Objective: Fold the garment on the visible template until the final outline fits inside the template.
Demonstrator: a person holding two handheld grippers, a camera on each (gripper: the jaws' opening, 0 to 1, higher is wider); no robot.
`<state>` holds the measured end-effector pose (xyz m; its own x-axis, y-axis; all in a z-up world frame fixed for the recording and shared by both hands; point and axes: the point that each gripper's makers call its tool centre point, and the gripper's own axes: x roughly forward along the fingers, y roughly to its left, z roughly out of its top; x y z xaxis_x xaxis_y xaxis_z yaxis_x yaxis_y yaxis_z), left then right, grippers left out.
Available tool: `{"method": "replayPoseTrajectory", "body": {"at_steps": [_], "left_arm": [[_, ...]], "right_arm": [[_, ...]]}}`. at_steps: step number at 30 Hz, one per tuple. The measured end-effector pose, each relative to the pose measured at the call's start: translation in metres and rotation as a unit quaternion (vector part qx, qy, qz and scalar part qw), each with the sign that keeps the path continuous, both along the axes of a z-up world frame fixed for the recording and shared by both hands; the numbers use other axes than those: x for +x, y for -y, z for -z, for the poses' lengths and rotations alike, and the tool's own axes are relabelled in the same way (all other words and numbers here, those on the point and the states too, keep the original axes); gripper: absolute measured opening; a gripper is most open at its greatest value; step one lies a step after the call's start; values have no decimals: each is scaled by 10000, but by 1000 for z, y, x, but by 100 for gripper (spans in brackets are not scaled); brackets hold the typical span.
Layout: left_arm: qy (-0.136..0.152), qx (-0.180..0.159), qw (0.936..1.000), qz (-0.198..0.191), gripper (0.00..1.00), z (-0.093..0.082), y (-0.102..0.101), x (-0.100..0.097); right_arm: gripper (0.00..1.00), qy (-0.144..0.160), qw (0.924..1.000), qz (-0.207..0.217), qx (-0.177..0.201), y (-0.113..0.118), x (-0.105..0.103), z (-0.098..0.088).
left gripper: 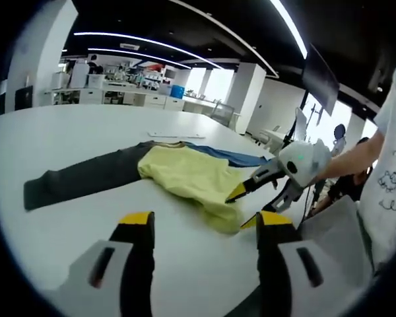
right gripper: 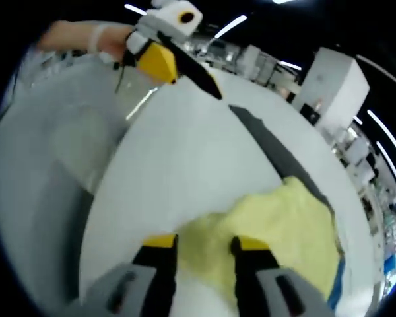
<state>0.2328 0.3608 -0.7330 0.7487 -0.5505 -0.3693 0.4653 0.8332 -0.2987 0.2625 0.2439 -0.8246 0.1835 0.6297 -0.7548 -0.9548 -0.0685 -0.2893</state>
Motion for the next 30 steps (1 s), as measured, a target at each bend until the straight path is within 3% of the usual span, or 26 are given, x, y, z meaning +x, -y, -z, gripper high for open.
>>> {"method": "replayPoseTrajectory", "body": {"at_steps": [5, 10, 15, 24, 30], "left_arm": [[-30, -21, 10000, -20, 59, 2, -1, -1], [-79, -22, 10000, 12, 59, 6, -1, 0], [-77, -55, 9999, 70, 58, 6, 4, 4], [-84, -99, 9998, 180, 56, 5, 12, 16], [-118, -163, 9996, 199, 55, 7, 15, 21]], "right_arm": [[1, 51, 9997, 224, -15, 0, 8, -6], [0, -177, 9988, 387, 236, 1, 18, -17], [0, -404, 9959, 614, 532, 0, 35, -43], [0, -806, 9814, 1278, 1183, -6, 105, -98], [0, -907, 9683, 1809, 1465, -2, 151, -111]]}}
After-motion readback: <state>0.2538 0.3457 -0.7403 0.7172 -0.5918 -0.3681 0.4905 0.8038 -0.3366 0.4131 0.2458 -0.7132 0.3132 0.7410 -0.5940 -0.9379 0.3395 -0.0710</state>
